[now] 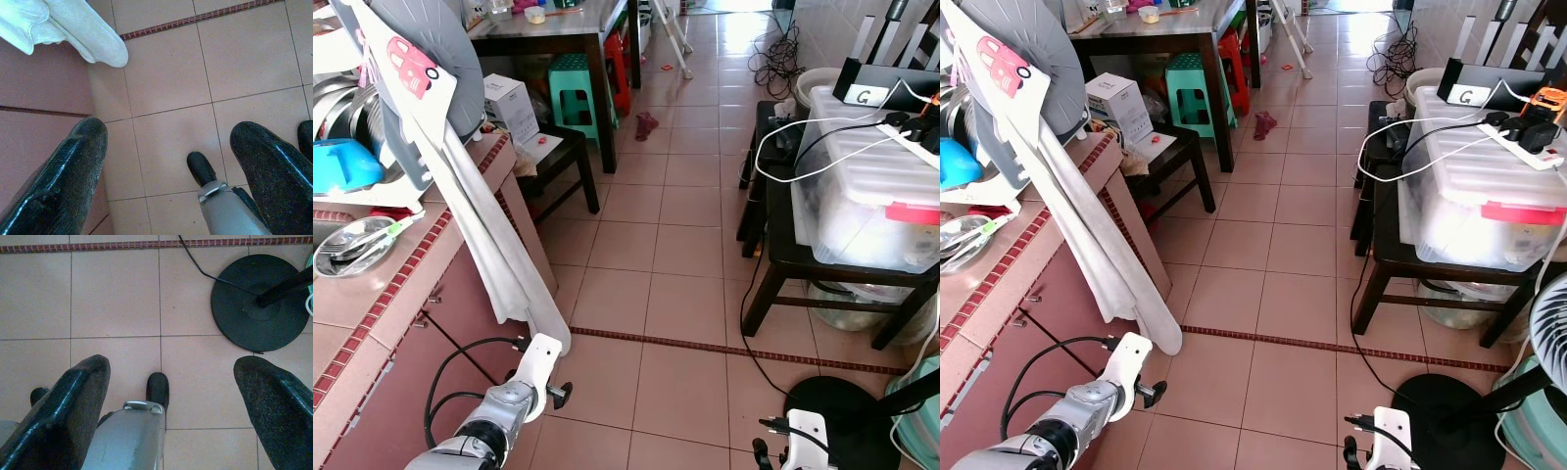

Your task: Kitchen organization

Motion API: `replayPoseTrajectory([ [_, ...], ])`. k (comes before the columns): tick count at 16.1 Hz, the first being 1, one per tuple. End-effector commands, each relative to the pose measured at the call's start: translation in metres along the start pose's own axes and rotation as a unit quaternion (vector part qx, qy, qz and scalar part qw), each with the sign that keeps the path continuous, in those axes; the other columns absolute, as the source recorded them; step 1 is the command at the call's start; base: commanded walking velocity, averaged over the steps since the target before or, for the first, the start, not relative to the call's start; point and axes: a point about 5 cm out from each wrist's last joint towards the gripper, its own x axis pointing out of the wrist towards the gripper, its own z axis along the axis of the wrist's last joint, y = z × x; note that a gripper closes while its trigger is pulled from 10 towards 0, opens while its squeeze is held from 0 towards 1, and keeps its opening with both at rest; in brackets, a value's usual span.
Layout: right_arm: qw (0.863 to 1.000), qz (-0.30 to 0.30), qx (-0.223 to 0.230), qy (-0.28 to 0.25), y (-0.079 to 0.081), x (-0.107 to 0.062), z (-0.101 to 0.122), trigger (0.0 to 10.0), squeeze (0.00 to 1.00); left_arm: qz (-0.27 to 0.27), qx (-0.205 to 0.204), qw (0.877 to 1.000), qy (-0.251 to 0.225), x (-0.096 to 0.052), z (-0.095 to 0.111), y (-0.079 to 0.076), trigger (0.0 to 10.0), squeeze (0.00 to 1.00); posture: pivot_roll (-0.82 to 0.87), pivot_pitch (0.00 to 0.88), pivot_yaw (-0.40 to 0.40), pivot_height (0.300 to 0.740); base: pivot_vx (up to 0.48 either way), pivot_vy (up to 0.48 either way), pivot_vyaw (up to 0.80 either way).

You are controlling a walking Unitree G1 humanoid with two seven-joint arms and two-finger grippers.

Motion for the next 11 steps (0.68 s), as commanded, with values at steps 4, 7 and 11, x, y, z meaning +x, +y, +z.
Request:
replayPoseTrajectory([
  [4,0.995,0.036,0.083,-0.03,0.042,0.016,0.075,10.0,0.0,-0.058,-0.139,0.986,-0.069,0.006,0.052,-0.036,10.0,0.0,0.0,0.0,0.037,0.74,0.0,0.0,0.0],
  [7,0.995,0.036,0.083,-0.03,0.042,0.016,0.075,10.0,0.0,-0.058,-0.139,0.986,-0.069,0.006,0.052,-0.036,10.0,0.0,0.0,0.0,0.037,0.74,0.0,0.0,0.0],
  [11,0.996,0.058,0.058,-0.017,0.049,0.015,0.068,10.0,0.0,-0.063,-0.114,0.991,-0.044,0.006,0.039,-0.038,10.0,0.0,-0.01,0.0,0.041,0.74,0.0,0.0,0.0],
])
